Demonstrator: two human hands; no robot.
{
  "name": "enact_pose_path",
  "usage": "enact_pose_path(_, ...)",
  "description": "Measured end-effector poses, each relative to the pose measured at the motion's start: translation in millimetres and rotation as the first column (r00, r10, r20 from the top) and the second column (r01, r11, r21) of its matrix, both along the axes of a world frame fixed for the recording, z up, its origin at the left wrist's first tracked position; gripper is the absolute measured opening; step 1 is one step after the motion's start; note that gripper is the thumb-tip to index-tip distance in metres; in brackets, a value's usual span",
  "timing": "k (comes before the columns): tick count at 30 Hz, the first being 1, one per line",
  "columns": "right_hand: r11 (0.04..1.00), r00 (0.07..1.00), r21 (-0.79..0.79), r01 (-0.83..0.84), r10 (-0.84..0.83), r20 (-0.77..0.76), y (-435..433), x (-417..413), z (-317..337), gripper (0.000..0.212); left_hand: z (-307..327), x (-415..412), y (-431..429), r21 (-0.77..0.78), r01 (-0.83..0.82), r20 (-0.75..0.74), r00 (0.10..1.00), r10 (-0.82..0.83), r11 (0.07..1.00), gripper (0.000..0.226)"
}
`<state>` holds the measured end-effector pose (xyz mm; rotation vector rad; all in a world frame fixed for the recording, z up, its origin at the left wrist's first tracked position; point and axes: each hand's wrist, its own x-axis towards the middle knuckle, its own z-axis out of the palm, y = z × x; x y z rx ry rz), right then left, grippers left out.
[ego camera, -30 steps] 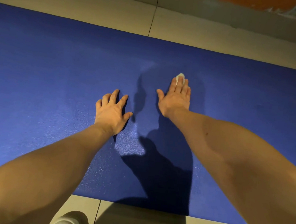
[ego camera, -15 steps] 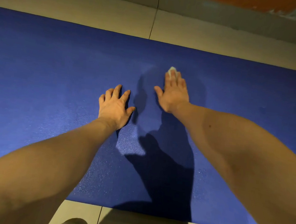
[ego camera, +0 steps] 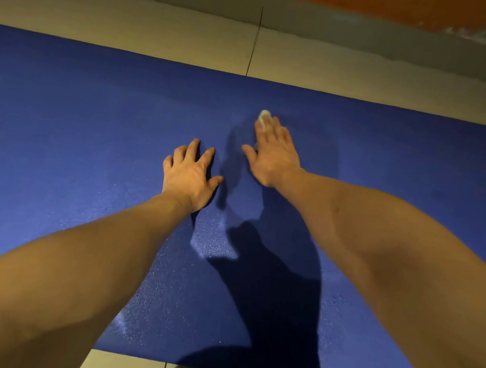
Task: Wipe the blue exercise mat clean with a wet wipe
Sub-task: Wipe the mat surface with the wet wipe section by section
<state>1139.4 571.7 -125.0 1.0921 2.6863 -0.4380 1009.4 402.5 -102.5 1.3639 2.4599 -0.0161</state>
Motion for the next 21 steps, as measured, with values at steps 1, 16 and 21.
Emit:
enact_pose_path(1,0.996,0.996,0.019,0.089,-0.089,0.025,10,6,0,0.078,0,-1,2,0.002,0.003,-0.001,1.0,-0.003,1.0,0.073)
enact_pose_path(16,1.0,1.0,0.014,-0.018,0.018,-0.007,23,-22,0,0.075,-3,-4,25,-0.013,-0.053,0.041,0.998,0.053,0.999,0.073)
enact_pose_path(21,0.908,0.899,0.052,0.415,-0.418,0.131,56,-10,8,0.083,-2,-3,24,-0.014,-0.068,0.051,0.996,0.068,0.998,0.073)
